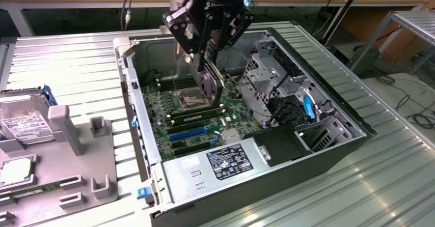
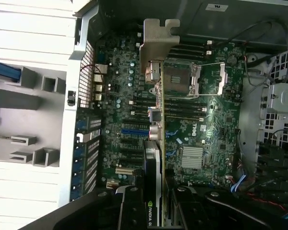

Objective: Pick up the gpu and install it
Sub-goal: 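Insert the gpu into the slot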

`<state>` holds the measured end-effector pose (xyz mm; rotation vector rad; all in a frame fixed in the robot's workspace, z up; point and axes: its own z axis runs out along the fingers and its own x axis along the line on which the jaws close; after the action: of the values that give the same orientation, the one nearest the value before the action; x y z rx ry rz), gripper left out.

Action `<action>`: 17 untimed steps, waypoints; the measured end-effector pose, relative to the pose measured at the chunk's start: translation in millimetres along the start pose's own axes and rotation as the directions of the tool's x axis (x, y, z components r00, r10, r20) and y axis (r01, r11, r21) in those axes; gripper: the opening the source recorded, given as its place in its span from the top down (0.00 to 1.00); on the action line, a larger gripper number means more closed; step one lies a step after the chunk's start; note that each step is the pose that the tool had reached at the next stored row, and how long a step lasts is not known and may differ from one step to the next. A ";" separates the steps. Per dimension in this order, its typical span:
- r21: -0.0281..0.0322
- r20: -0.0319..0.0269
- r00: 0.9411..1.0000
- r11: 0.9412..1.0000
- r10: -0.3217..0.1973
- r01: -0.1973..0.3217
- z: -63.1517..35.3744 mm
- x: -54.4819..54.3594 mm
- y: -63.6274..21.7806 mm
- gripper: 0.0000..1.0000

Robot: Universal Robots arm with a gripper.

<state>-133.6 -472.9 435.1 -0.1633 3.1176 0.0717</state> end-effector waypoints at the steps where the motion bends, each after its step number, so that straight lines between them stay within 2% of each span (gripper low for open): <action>1: 0.000 0.000 1.000 1.000 -0.009 0.009 0.0 -0.1 0.0 0.73; 4: -0.001 -0.002 0.999 0.999 -0.044 0.044 0.1 -0.7 -0.1 0.73; 11: -0.003 -0.005 0.993 0.993 -0.120 0.120 0.1 -1.8 -0.2 0.73; 13: -0.004 -0.006 0.989 0.989 -0.149 0.149 0.1 -2.2 -0.2 0.73; 15: -0.005 -0.008 0.980 0.980 -0.197 0.196 0.1 -2.7 -0.3 0.73; 17: -0.006 -0.009 0.977 0.977 -0.215 0.215 0.1 -2.9 -0.3 0.73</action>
<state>-130.7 -472.9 435.1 -0.5001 3.0866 0.0745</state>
